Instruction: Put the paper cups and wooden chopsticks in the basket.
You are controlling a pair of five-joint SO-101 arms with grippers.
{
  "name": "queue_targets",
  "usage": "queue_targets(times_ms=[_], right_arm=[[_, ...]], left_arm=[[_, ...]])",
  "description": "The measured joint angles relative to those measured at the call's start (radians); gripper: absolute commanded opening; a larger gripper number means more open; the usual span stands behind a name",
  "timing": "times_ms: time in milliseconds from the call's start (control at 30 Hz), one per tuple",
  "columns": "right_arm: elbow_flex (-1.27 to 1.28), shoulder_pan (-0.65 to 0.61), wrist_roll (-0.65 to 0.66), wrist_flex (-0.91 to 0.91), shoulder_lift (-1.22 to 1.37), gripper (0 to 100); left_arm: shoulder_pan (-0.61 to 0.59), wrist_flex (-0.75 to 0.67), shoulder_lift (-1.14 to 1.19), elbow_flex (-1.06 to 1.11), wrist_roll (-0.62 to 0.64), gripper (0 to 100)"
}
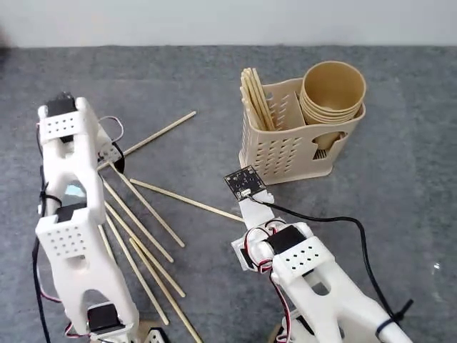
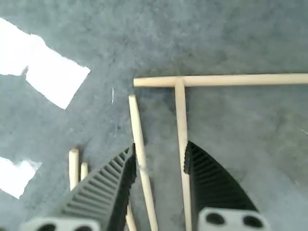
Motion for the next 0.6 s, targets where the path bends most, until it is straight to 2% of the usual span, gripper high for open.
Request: queue_targets(times_ms=[233,300,400,600], right_arm=[[0.0,0.0,0.0,0.0,0.0,18.2],[0.0,0.0,0.0,0.0,0.0,18.2],[0.0,0.0,0.0,0.0,0.0,18.2],[0.0,0.0,0.0,0.0,0.0,18.2]], left_arm=[[0.0,-0.048,0.112,-0.077,0.005,15],[-0.002,-0.048,0.141,-0.114,0.006,12],[0.006,-0.049,0.189,-0.178,0.0,1],[0.018,-0.046,0.249,-0.273,0.005,1]])
